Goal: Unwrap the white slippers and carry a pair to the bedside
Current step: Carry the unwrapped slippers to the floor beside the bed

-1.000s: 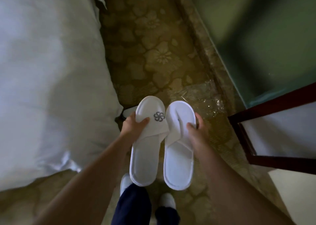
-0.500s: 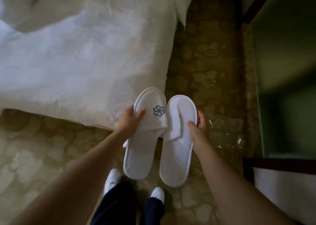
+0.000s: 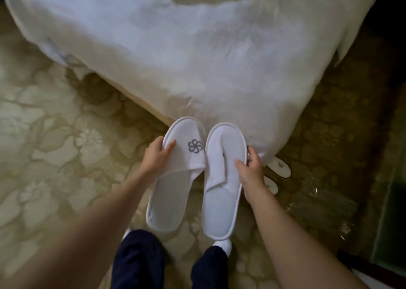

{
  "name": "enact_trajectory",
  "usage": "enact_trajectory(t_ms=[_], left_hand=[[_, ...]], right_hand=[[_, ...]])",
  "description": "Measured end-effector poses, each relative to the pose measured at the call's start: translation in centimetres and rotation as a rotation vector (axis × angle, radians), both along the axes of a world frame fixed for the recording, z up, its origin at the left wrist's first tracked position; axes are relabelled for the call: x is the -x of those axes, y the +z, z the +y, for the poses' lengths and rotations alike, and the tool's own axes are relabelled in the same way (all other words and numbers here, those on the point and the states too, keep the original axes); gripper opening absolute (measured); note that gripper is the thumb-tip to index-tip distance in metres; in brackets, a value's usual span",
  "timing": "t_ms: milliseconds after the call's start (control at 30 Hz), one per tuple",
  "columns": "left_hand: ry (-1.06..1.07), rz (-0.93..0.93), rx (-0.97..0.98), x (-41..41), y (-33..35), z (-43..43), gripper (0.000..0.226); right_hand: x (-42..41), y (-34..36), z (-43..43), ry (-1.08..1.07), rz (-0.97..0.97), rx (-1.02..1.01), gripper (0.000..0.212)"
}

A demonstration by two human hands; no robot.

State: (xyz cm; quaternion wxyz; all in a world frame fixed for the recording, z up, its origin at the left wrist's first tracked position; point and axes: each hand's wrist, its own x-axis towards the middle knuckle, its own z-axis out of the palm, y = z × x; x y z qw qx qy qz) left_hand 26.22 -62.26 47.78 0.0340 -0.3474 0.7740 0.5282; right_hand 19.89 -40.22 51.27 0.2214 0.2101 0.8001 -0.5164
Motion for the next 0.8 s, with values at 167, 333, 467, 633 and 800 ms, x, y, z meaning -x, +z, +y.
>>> enact_trajectory(t_ms=[167,333,467,633,800], left_hand=[[0.135,-0.007,-0.046,-4.9,-1.2,-12.6,0.016],[0.325,-0.014,-0.076,-9.3,-1.0,-24.1,0.023],[0.434,-0.035,-0.093,-12.0,-0.2,-31.5,0.021],[0.617,-0.018,-0.093,-14.1,0.3,-38.6,0.034],[0.793,0.055,-0.160,-13.0,1.3,-44.9,0.036]], right_hand=[[-1.9,-1.7,-13.0,0.174,-0.001,-0.041,0.051],[-3.3,-2.7,-25.6,0.317,-0.051,-0.035,0.050],[-4.2,-2.5,-34.4,0.397,-0.092,0.006,0.049],[-4.9,-1.1,-44.1,0.542,-0.072,0.015,0.051],[-3.0,0.3,-53.3,0.648,0.010,0.049,0.051]])
